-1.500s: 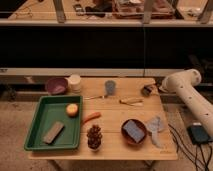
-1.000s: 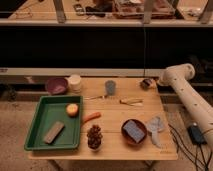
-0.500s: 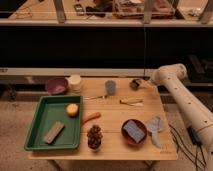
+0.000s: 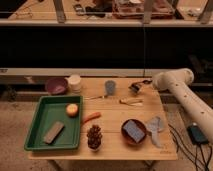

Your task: Wipe table surface with brush

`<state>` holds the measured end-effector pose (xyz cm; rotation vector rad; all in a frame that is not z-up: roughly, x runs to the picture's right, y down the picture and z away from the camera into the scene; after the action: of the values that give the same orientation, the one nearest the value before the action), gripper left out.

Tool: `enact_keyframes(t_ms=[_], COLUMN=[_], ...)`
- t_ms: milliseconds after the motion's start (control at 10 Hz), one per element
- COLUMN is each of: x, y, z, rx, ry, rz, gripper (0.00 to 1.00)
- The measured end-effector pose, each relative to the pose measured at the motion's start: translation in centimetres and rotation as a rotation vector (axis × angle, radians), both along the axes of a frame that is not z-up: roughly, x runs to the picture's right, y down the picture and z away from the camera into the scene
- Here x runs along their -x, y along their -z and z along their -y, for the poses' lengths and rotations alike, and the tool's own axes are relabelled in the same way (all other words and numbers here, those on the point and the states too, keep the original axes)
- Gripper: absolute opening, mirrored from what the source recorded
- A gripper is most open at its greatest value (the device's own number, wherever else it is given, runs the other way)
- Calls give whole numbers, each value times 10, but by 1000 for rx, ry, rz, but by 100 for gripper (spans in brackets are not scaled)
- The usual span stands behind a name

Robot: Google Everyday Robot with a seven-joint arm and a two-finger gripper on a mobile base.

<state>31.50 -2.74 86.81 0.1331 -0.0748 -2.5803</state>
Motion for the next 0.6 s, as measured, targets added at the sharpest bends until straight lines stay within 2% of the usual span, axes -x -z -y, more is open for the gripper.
enact_keyframes(t_ms=[200,400,600], x=[-20,-51,-63], y=[5,4,-8], z=[-6,-7,-2], rx=[6,3,4], ry=[-12,-66,-112], rz=[-24,-87,-129], gripper=[0,0,0])
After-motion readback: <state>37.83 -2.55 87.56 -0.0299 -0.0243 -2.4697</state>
